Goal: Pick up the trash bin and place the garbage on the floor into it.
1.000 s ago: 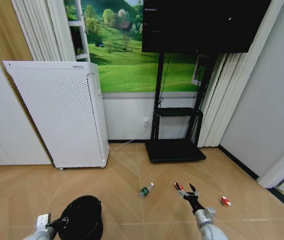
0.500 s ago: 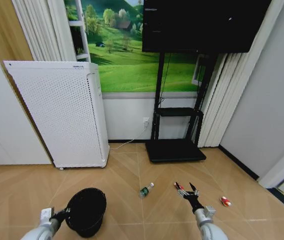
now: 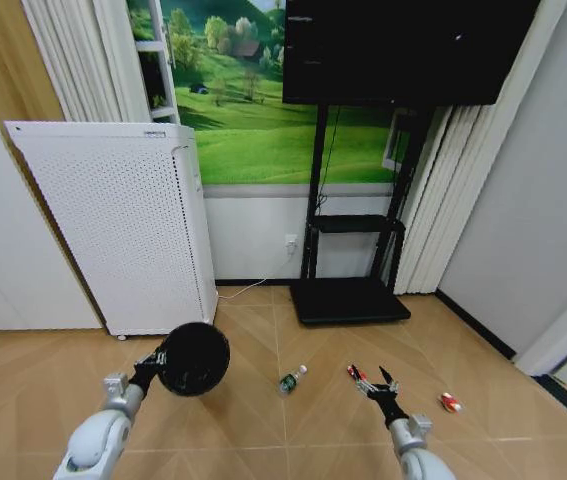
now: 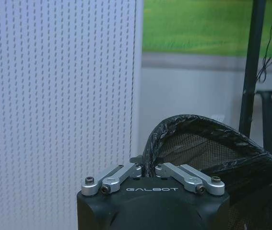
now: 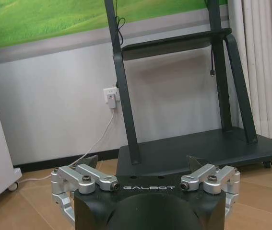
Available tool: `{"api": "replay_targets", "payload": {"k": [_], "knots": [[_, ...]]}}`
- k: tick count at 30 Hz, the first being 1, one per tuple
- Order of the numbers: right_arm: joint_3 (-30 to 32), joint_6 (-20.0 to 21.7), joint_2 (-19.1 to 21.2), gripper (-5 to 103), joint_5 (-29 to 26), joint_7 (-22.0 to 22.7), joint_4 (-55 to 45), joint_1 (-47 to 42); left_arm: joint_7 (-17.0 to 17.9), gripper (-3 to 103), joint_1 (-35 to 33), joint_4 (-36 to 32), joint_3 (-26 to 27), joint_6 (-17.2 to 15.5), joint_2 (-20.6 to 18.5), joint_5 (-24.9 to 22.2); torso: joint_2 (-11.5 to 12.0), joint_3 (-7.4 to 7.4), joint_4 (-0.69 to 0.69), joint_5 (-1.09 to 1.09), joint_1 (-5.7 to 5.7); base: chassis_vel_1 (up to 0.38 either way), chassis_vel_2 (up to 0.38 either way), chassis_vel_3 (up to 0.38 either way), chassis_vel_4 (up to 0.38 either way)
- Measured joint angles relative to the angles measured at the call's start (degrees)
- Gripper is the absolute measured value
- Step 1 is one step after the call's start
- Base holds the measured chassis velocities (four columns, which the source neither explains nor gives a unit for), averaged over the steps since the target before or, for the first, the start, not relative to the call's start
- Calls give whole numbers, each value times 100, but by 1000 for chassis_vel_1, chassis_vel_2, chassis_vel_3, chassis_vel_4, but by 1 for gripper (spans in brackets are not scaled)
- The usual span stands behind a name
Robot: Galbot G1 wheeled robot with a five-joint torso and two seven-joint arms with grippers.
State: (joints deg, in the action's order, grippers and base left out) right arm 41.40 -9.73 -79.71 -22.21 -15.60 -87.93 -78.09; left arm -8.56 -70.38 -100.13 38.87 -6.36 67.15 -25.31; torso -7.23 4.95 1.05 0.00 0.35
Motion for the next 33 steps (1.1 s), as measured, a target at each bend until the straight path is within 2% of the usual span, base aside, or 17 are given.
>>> {"api": "replay_targets", "payload": {"k": [2,4,5,8,18,27,33], "knots": [[-65,194,-19,100,-165,43,-251,-80,-311,7,257,82,-42,234,-7,-29,0,0,-1,0,0,0,0,0,0],[-73,266,-19,100,-189,32,-321,-105,-382,7,307,96,-59,272,-14,-40,0,0,-1,-1,0,0,0,0,0],[-93,396,-13,100,-202,-91,-480,-168,-519,7,401,117,-101,327,-29,-57,0,0,0,0,0,0,0,0,0],[-132,518,11,100,-71,-301,-670,-229,-610,7,496,117,-154,341,-21,-78,0,0,0,-1,0,0,0,0,0],[-201,951,98,100,357,-377,-762,-120,-587,7,636,-23,-281,231,-29,-132,-1,0,-1,0,-1,0,0,0,0],[-196,928,112,100,430,-409,-623,-108,-483,7,583,-114,-291,114,-76,-138,-2,-1,-1,0,-2,-30,27,24,-39],[-190,840,104,100,438,-404,-563,-102,-427,7,597,-120,-355,98,-71,-127,-2,-1,-1,1,-2,-169,153,171,-160]]}}
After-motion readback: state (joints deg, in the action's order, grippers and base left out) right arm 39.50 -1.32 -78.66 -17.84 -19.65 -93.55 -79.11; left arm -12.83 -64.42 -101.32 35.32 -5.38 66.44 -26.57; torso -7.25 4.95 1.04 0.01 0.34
